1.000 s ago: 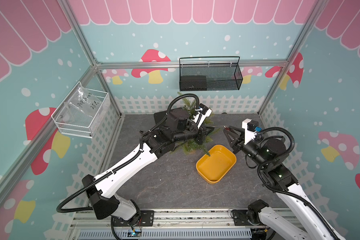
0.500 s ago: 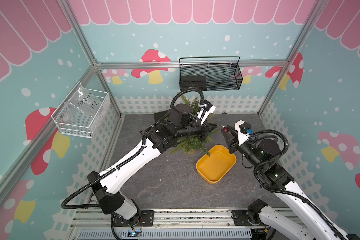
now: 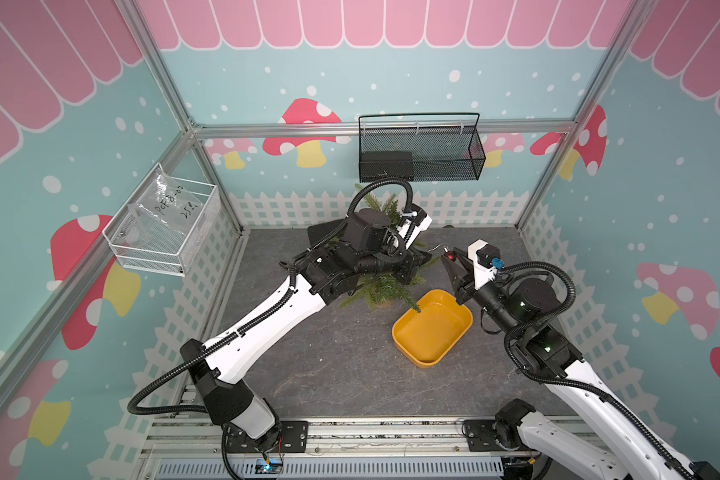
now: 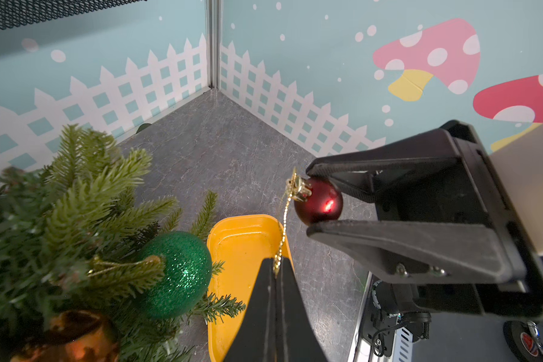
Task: Decorate the small christmas tree with ornaments
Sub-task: Hang an ornament on the christmas tree.
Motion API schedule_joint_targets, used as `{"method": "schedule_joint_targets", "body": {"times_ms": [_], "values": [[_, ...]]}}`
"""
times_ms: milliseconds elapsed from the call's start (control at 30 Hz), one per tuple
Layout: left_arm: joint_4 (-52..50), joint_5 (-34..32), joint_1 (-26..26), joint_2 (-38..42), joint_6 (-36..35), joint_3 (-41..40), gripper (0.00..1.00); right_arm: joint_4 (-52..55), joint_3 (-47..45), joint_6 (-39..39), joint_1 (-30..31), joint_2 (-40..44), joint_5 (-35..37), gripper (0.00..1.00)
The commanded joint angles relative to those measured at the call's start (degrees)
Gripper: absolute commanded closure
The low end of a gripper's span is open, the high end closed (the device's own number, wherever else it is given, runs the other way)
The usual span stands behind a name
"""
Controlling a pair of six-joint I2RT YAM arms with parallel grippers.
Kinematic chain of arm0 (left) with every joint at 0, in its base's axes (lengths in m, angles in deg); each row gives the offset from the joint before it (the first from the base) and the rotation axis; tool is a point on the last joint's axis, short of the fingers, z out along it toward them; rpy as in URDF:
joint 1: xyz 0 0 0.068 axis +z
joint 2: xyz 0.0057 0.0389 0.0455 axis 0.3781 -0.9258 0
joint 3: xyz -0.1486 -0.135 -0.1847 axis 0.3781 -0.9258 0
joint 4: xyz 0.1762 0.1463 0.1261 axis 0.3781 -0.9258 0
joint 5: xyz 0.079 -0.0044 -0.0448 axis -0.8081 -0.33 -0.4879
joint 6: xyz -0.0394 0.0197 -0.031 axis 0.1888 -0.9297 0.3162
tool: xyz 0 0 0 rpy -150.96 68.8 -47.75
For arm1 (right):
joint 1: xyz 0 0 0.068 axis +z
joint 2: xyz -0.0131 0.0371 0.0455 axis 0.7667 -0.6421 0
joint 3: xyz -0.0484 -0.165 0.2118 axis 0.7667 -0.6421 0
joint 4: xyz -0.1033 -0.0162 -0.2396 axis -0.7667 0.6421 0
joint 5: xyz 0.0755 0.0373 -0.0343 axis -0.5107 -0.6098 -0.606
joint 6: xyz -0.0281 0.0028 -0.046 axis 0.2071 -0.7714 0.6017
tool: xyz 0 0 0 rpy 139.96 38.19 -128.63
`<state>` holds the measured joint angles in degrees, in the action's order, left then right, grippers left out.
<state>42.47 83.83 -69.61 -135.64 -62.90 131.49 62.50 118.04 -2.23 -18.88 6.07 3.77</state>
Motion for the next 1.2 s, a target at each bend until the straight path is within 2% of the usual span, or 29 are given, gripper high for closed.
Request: {"method": "schedule_joint_targets", "body": {"times_ms": [0,233,467,767,1000,1167], "values": [[-2.62,-1.92,-0.33,-1.14,-1.74,3.60,1.00,-2.12,-0.41,1.70,0.33,-0.43,0.87,0.67],[-9.21,-6.88,-0.33,-3.82,-0.74,10.03,1.00,-2.74,1.51,0.38,0.36,-3.41,3.68,0.67],[-16.80,-9.15,-0.33,-8.19,-0.02,18.48,1.00,-7.28,2.17,-3.06,0.35,-6.49,2.68,0.67],[-21.31,-10.31,0.00,-12.52,0.77,24.57,1.00,-12.91,2.16,-4.27,0.28,-9.13,1.94,0.67],[-21.68,-9.68,0.20,-11.76,1.96,22.89,1.00,-13.03,2.37,-7.29,0.28,-10.63,-2.16,0.66],[-20.10,-8.21,0.29,-7.48,4.00,15.72,1.00,-12.78,1.08,-10.68,0.97,-9.49,-6.66,0.66]]}}
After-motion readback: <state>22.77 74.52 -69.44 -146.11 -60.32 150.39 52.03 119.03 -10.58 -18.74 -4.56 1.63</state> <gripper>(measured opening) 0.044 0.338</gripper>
